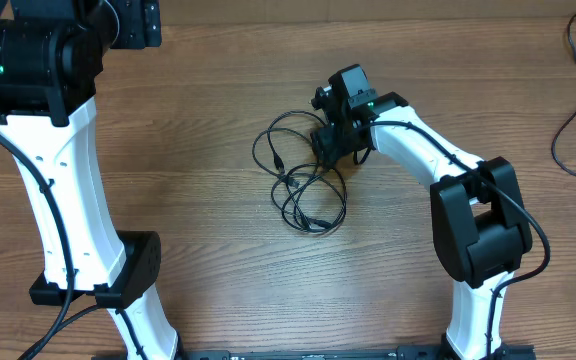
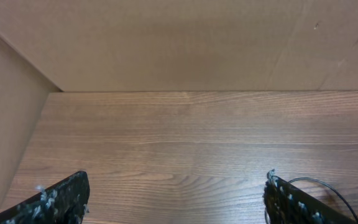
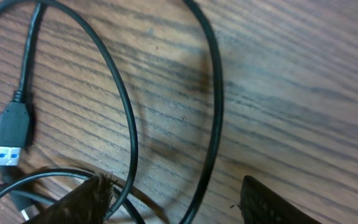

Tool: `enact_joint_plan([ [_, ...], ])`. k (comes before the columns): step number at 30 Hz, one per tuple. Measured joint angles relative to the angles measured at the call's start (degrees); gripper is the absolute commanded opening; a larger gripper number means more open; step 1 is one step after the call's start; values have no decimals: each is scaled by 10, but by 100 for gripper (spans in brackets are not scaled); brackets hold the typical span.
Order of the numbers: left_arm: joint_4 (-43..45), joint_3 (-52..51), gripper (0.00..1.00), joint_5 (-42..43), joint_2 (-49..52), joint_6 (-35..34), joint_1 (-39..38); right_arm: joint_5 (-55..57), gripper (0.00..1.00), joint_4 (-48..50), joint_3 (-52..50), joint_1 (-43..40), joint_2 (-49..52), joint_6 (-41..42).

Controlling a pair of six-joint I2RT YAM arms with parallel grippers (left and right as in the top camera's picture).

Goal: Untangle cables
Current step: 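Move the right gripper over the central tangle and grasp a cable, then lift and pull the grasped cable out to the right with the right gripper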

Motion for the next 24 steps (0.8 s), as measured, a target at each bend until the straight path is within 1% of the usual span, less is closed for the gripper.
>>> enact_joint_plan([
  [1, 0, 0, 89, 0, 0, 0, 0, -1, 59, 6, -7, 0, 1, 0],
  [3, 0, 0, 89, 0, 0, 0, 0, -3, 45, 17, -24, 0, 1, -1],
  [4, 0, 0, 89, 0, 0, 0, 0, -3, 35, 21, -31, 0, 1, 2],
  [5, 0, 0, 89, 0, 0, 0, 0, -3, 14, 28, -39, 0, 2, -1],
  [6, 0, 0, 89, 0, 0, 0, 0, -3, 4, 33, -45, 0, 2, -2],
  [9, -5, 0, 87, 0, 0, 0, 0, -13, 4, 40, -54, 0, 2, 4],
  [13, -7, 0, 89, 0, 0, 0, 0, -34, 4, 28, -52, 2, 2, 4],
  [15, -7, 0, 89, 2, 0, 0, 0, -37, 4, -14, -35, 5, 2, 4],
  [17, -8, 0, 90, 2, 0, 0, 0, -34, 4, -68, 4, 9, 0, 3],
  [20, -8, 0, 92, 2, 0, 0, 0, -21, 4, -166, 124, 13, -16, 12],
  [24, -7, 0, 92, 12, 0, 0, 0, -4, 4, -251, 360, 14, -55, 30],
])
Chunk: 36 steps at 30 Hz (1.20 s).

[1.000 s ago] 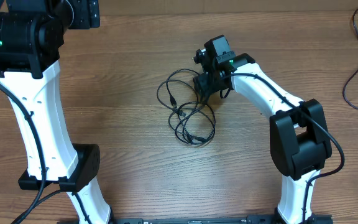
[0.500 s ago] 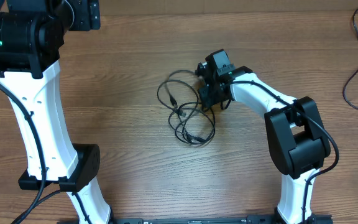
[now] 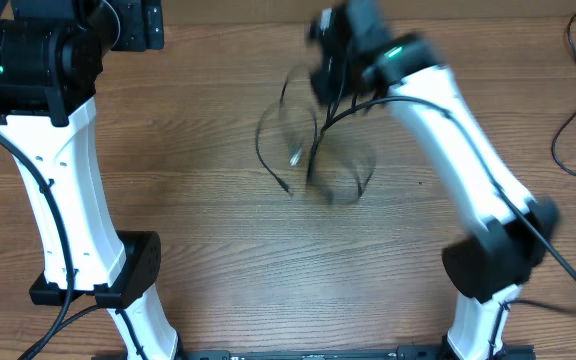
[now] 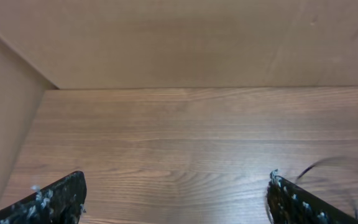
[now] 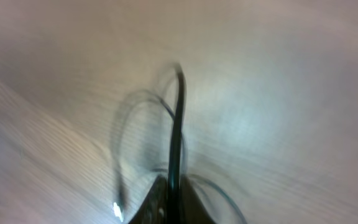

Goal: Untangle cables
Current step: 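Lift and pull the grasped cable out to the right with the right gripper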

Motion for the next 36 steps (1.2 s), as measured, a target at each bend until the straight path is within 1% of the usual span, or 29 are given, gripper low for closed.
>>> enact_joint_plan([
  [2, 0, 0, 93, 8, 0, 0, 0, 6, 4, -37, 136, 0, -25, 6],
  [5, 0, 0, 94, 14, 2, 0, 0, 16, 4, -71, 305, 0, -64, 10],
  [7, 0, 0, 94, 15, 4, 0, 0, 24, 4, -83, 388, 0, -90, 12],
  [10, 0, 0, 95, 16, 8, 0, 0, 34, 4, -102, 444, 0, -118, 13],
  [14, -3, 0, 95, 17, 10, 0, 0, 40, 4, -128, 435, -8, -122, 14],
  [18, -8, 0, 95, 17, 10, 0, 0, 49, 4, -134, 383, -23, -69, 17],
  [21, -9, 0, 96, 18, 10, 0, 0, 53, 4, -130, 362, -26, -23, 19],
  [24, -9, 0, 96, 18, 10, 0, 0, 56, 4, -99, 360, -27, -11, 19],
  [30, -9, 0, 96, 18, 10, 0, 0, 60, 4, -31, 402, -45, -71, 19],
  [33, -9, 0, 96, 18, 10, 0, 0, 64, 4, -6, 416, -76, -124, 18],
  [36, -9, 0, 96, 18, 10, 0, 0, 76, 4, 13, 427, -133, -179, 18],
])
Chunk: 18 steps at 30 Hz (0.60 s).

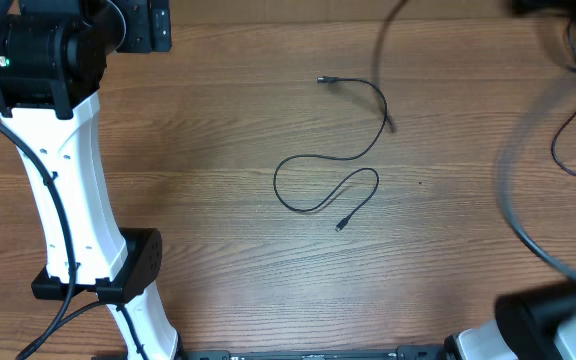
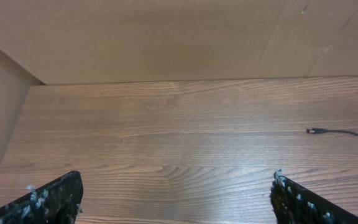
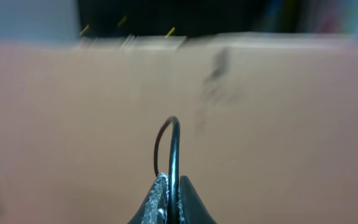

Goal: Untangle cables
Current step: 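Lift and pull the grasped cable out to the right with the right gripper, then lay the pulled cable at the right edge and release it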

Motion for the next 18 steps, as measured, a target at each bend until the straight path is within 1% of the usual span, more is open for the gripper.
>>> enact_joint_plan([
  [2, 0, 0, 96, 0, 0, 0, 0, 13, 4, -1, 6, -36, -20, 0],
  [5, 0, 0, 96, 0, 0, 0, 0, 32, 4, -18, 15, -113, -39, 0],
  [8, 0, 0, 96, 0, 0, 0, 0, 41, 4, -43, 15, -186, -37, 0],
  [10, -2, 0, 96, 0, 0, 0, 0, 42, 4, -41, 6, -242, -26, 0],
  [15, -12, 0, 96, 0, 0, 0, 0, 29, 4, 22, -58, -375, 7, 0],
  [18, -14, 0, 95, 0, 0, 0, 0, -8, 4, 79, -108, -431, 18, 0],
])
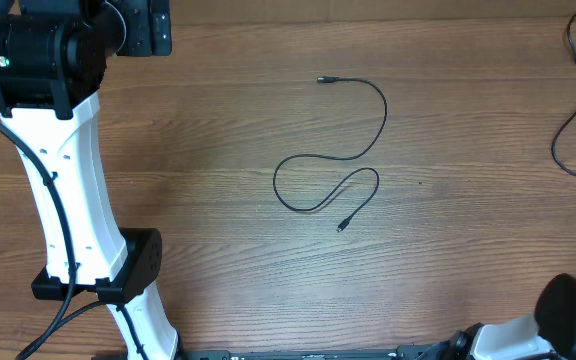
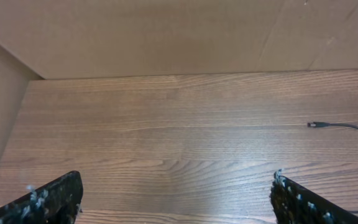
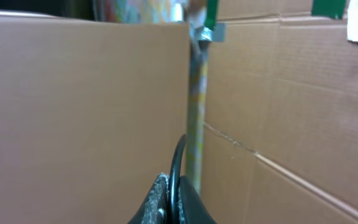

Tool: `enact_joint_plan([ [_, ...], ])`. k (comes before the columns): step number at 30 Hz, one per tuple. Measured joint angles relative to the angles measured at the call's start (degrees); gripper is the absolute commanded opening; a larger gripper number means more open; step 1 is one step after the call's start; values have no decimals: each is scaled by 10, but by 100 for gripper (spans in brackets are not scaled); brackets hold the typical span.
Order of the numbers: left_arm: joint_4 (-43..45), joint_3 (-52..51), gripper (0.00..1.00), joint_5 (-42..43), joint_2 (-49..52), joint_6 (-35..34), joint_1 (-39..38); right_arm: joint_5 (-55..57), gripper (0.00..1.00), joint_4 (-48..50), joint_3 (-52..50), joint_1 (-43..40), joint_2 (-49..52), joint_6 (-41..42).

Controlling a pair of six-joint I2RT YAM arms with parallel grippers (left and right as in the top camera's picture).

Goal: Untangle cables
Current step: 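Lay the pulled cable at the right edge and release it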

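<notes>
One thin black cable [image 1: 353,150] lies alone in loose curves at the table's middle, and its plug end [image 2: 312,125] shows in the left wrist view. My right gripper [image 3: 173,194] is shut on a second black cable [image 3: 178,163], which rises in a short arc between the fingers. It is raised and faces cardboard walls, and is out of the overhead view. My left gripper [image 2: 173,202] is wide open and holds nothing. It hangs above bare table at the far left, with its fingertips [image 2: 55,194] far apart.
Another thin black cable [image 1: 568,140] lies at the table's far right edge. The left arm's white column and base [image 1: 78,230] stand at the left, and the right arm's base [image 1: 568,320] shows at the bottom right. Cardboard walls [image 2: 166,31] enclose the table.
The right arm, a blur at the overhead's right side with its cable swinging, has left that view except for its base. Its wrist camera now faces a cardboard corner. The cable on the table is unchanged.
My right gripper stood open, low over a tangled bundle at the table's middle. Then it was shut on one cable, raised, with the bundle dangling. Then one cable lay alone on the table while the other was held far right, and it is still held now.
</notes>
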Motion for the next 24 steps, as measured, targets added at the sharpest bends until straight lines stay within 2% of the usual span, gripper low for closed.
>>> enact_joint_plan([
  [4, -6, 0, 89, 0, 0, 0, 0, -59, 4, 105, -67, -40, 16, 0],
  [9, -25, 0, 89, 0, 0, 0, 0, -93, 4, 172, -85, -40, 46, -1],
  [12, -31, 0, 89, 0, 0, 0, 0, -100, 4, 157, -85, -49, 60, -13],
  [18, -38, 0, 89, 0, 0, 0, 0, -108, 4, 2, -96, -116, 97, -68],
  [24, -40, 0, 90, 0, 0, 11, 0, -136, 4, 0, -210, -211, 145, -93],
])
